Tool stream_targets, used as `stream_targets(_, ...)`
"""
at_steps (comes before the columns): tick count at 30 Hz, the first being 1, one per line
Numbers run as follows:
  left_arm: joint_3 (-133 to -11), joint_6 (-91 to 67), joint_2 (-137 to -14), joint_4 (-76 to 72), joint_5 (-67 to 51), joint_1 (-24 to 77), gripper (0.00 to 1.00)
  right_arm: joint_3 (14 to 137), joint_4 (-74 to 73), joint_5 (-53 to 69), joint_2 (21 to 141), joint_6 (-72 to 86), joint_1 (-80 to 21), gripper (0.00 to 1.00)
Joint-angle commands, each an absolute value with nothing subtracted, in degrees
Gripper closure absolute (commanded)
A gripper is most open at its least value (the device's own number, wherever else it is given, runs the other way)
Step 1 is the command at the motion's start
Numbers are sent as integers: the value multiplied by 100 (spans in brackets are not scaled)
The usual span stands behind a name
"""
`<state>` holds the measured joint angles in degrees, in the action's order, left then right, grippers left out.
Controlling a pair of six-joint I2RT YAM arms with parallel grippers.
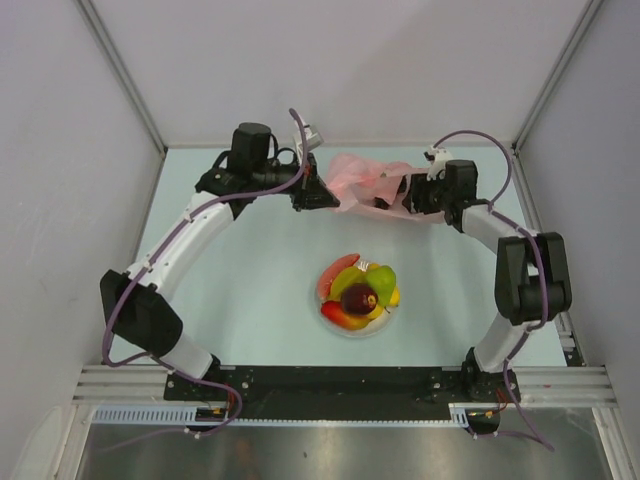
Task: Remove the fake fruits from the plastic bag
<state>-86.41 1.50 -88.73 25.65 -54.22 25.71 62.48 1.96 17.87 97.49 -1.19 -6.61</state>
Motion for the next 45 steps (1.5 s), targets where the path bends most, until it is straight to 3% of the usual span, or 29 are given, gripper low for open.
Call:
stream_targets(1, -9070, 44, -9000, 2531, -5783, 2593, 100, 6907, 738, 1608, 10413, 703, -650, 41)
stream_targets(5, -9193, 44, -9237, 2496, -5880, 2654, 100, 7198, 1255, 1827, 11054, 1326, -642, 27)
stream_targets(16, -9843, 96, -9932, 2680, -5669, 3164, 99, 8893, 1283, 1722, 13033, 1827, -861, 21)
stream_targets(19, -9861, 263, -9923, 2864, -5415, 3182, 100, 9482, 1142, 1775, 13341, 1619, -896, 37)
stream_targets(20, -9861, 325, -9905, 2926, -5336, 3182, 100, 9605, 1186, 1923, 13377, 1513, -896, 53)
stream_targets(23, -9818, 440, -9862, 3024, -5098, 3129, 100, 9730, 1230, 2283, 13281, 1450, -844, 75)
stream_targets(24, -9791, 344, -9879, 3006, -5080, 3112, 100, 9721, 1222, 2381, 13211, 1450, -809, 77)
stream_targets(35, -9598, 272, -10046, 2689, -4930, 2848, 100, 8536, 695, 3841, 11043, 1222, -563, 79)
stream_targets(40, -9387, 334, -9696, 2751, -5106, 2663, 100, 7684, -452, 3063, 10065, 458, -563, 78)
stream_targets(45, -9360, 649, -9264, 2917, -5238, 2444, 100, 5481, -964, 2101, 8688, 738, 384, 75)
